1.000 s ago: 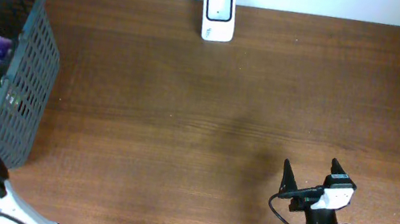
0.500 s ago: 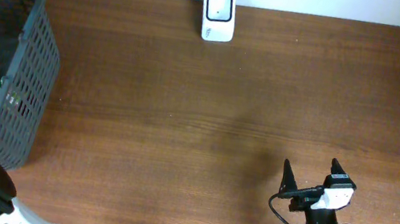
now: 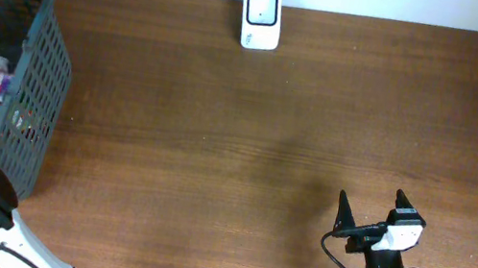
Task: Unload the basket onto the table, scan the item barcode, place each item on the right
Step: 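Reach into the basket and grasp the purple-red wrapped package, then lift the purple package out and place it near the scanner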
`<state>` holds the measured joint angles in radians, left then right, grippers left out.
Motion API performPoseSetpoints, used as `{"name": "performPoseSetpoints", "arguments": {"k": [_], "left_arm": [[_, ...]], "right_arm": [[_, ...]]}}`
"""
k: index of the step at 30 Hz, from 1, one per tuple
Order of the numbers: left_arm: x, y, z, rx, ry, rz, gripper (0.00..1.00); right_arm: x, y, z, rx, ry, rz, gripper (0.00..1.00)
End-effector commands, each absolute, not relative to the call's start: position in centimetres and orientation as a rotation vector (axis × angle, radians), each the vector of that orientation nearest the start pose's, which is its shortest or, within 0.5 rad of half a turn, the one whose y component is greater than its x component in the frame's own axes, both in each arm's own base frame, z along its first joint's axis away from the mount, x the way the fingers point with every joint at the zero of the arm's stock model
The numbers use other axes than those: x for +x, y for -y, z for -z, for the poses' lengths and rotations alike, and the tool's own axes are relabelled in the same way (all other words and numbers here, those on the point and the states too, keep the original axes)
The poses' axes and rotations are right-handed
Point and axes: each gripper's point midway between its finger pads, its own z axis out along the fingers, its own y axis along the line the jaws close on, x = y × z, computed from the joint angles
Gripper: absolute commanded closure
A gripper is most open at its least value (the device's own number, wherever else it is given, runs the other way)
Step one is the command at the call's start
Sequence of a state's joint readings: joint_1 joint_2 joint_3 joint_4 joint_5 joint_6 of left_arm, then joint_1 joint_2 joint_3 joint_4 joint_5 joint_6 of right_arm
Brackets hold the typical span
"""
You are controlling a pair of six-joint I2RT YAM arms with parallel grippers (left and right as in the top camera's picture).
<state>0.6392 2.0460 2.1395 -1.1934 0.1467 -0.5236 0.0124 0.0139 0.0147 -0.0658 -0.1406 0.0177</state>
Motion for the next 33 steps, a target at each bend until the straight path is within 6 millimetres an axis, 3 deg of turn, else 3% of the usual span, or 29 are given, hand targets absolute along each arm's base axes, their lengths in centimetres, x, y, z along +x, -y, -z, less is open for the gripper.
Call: {"name": "performPoseSetpoints", "arguments": {"k": [1, 3, 5, 8, 9, 10, 12, 14, 18, 20, 21, 24, 30, 31, 32, 33], "left_arm": [[41.6, -27.6, -25.0, -1.351, -2.171, 0.19, 0.82], [41.6, -27.6, -25.0, -1.352, -2.171, 0.19, 0.84], [41.6, -27.7, -25.0, -1.349, -2.169, 0.189, 0.65], [41.6, -27.6, -25.0, -1.351, -2.171, 0.189, 0.58], [41.5, -27.6, -24.9, -1.355, -2.176, 0.188, 0.65], [41.0, -27.8, -24.6, -1.375, -2.186, 0.157, 0.79], [40.5, -28.0, -24.2, -1.397, -2.198, 0.122, 0.91], [40.4, -27.9, -24.2, -1.386, -2.208, 0.119, 0.9], [40.6, -28.0, -23.7, -1.37, -2.228, 0.116, 0.55], [41.0, -28.0, -22.5, -1.318, -2.287, 0.102, 0.19], [41.3, -28.1, -21.1, -1.325, -2.315, 0.106, 0.14], [41.9, -28.5, -16.5, -1.49, -2.326, 0.149, 0.11], [42.8, -29.4, -9.7, -1.62, -2.366, 0.163, 0.11], [42.7, -29.5, -9.2, -1.628, -2.373, 0.156, 0.22], [42.5, -29.6, -9.1, -1.634, -2.374, 0.143, 0.5], [42.5, -29.7, -9.2, -1.635, -2.372, 0.143, 0.62]], "right_arm": [[24.4, -2.7, -15.8, -0.108, -1.637, -0.134, 0.01], [24.4, -2.7, -15.8, -0.108, -1.637, -0.134, 0.01], [24.4, -2.7, -15.8, -0.108, -1.637, -0.134, 0.01], [24.4, -2.7, -15.8, -0.108, -1.637, -0.134, 0.01], [24.4, -2.7, -15.8, -0.108, -1.637, -0.134, 0.01], [24.4, -2.7, -15.8, -0.108, -1.637, -0.134, 0.01], [24.4, -2.7, -15.8, -0.108, -1.637, -0.134, 0.01], [24.4, -2.7, -15.8, -0.108, -1.637, -0.134, 0.01], [24.4, -2.7, -15.8, -0.108, -1.637, -0.134, 0.01], [24.4, -2.7, -15.8, -0.108, -1.637, -0.134, 0.01], [24.4, -2.7, -15.8, -0.108, -1.637, -0.134, 0.01], [24.4, -2.7, -15.8, -0.108, -1.637, -0.134, 0.01], [24.4, -2.7, -15.8, -0.108, -1.637, -0.134, 0.01], [24.4, -2.7, -15.8, -0.108, -1.637, -0.134, 0.01], [24.4, -2.7, -15.8, -0.108, -1.637, -0.134, 0.01], [24.4, -2.7, -15.8, -0.108, -1.637, -0.134, 0.01]]}}
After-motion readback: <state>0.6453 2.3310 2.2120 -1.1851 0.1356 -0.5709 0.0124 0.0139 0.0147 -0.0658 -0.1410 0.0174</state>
